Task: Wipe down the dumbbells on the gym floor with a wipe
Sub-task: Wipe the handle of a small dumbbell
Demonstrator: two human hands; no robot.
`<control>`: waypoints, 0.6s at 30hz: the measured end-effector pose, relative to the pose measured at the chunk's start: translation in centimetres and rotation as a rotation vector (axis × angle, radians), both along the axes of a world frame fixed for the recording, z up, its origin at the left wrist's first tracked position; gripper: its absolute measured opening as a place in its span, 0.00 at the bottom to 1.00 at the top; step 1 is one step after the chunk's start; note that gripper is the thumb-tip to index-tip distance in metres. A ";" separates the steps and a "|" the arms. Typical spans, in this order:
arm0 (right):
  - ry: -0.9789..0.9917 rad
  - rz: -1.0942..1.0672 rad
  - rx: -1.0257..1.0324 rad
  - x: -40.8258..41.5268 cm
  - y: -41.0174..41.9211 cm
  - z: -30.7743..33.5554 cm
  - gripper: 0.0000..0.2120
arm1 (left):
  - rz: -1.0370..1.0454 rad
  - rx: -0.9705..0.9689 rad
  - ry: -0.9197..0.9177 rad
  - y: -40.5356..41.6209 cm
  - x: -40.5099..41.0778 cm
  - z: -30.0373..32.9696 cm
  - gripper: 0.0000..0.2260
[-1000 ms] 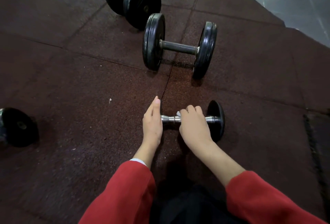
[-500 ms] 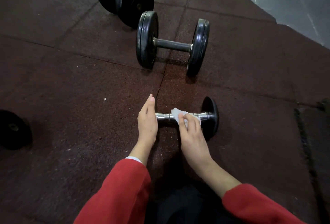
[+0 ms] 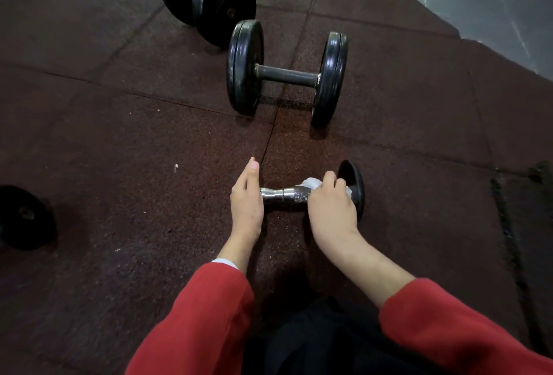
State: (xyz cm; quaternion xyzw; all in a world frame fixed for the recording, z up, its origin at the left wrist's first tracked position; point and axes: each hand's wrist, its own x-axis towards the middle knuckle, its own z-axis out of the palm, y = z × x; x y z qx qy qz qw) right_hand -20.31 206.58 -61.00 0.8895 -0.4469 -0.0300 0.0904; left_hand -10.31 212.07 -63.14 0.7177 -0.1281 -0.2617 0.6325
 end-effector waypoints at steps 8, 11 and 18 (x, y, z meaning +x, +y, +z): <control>0.242 -0.035 0.059 1.4 -2.0 0.6 0.17 | 0.012 0.005 0.022 -0.2 0.2 0.1 0.18; 0.206 -0.109 -0.009 1.0 -1.0 0.3 0.10 | 0.011 -0.001 0.040 -0.2 0.4 0.0 0.18; 0.021 -0.127 0.115 -0.9 -0.5 -0.6 0.16 | 0.023 0.015 0.066 -0.5 0.4 0.4 0.18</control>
